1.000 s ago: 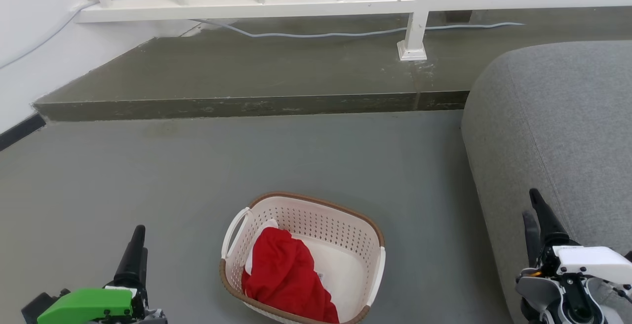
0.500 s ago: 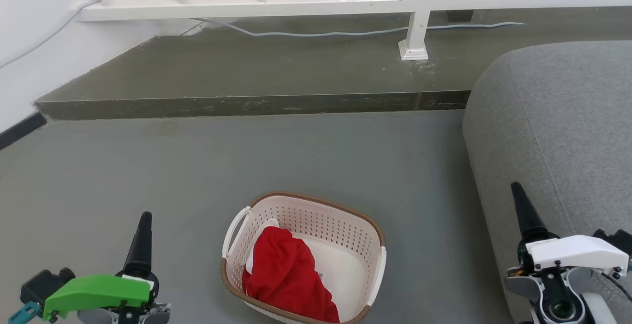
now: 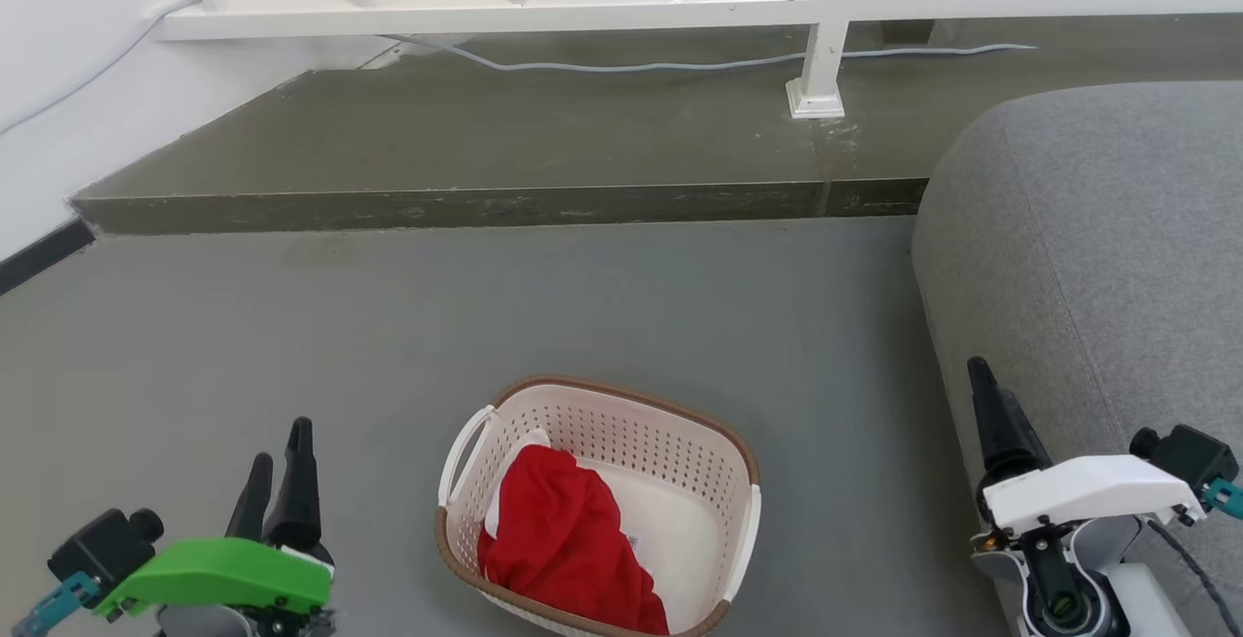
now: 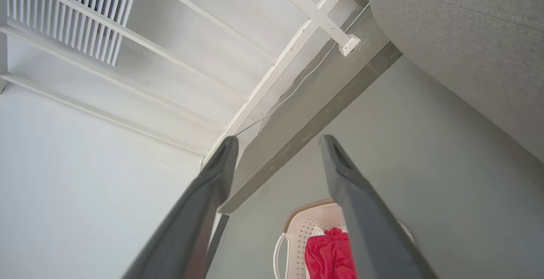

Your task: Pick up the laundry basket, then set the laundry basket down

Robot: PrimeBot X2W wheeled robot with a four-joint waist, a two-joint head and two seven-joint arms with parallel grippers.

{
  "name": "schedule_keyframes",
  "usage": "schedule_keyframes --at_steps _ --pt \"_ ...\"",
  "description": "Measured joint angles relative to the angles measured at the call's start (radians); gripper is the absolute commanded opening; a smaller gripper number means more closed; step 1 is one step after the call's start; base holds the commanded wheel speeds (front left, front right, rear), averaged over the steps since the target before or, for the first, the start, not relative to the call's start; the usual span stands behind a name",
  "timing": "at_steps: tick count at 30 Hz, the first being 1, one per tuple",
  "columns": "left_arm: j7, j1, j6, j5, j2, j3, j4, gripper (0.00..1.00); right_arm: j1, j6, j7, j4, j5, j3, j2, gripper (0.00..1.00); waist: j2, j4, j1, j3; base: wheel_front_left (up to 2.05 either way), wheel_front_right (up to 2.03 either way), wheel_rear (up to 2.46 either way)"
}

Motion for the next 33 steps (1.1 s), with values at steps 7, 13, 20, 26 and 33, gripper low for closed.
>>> schedule_keyframes --at_steps 7,13,20,26,33 --pt "-0.023 0.025 0.021 0.118 0.001 -0.020 -0.022 1.00 0.007 -0.016 -0.025 -0.010 -0.100 0.026 0.000 1.00 0.0000 0.001 0.0000 -0.004 0.00 0.00 0.00" --pt "-0.044 0.036 0.034 0.230 0.001 -0.031 -0.032 1.00 0.021 -0.034 -0.044 -0.023 -0.205 0.055 0.000 1.00 0.0000 0.002 0.0000 -0.009 0.00 0.00 0.00" --pt "-0.071 0.055 0.056 0.343 0.002 -0.042 -0.055 1.00 0.028 -0.048 -0.070 -0.033 -0.307 0.082 0.000 1.00 0.0000 0.003 0.0000 -0.014 0.00 0.00 0.00" --pt "-0.088 0.072 0.076 0.432 0.002 -0.054 -0.068 1.00 0.034 -0.066 -0.088 -0.044 -0.391 0.100 -0.001 1.00 0.0000 0.004 0.0000 -0.016 0.00 0.00 0.00" --pt "-0.114 0.078 0.087 0.538 0.003 -0.062 -0.089 1.00 0.046 -0.087 -0.114 -0.060 -0.493 0.126 -0.002 1.00 0.0000 0.004 0.0000 -0.016 0.00 0.00 0.00"
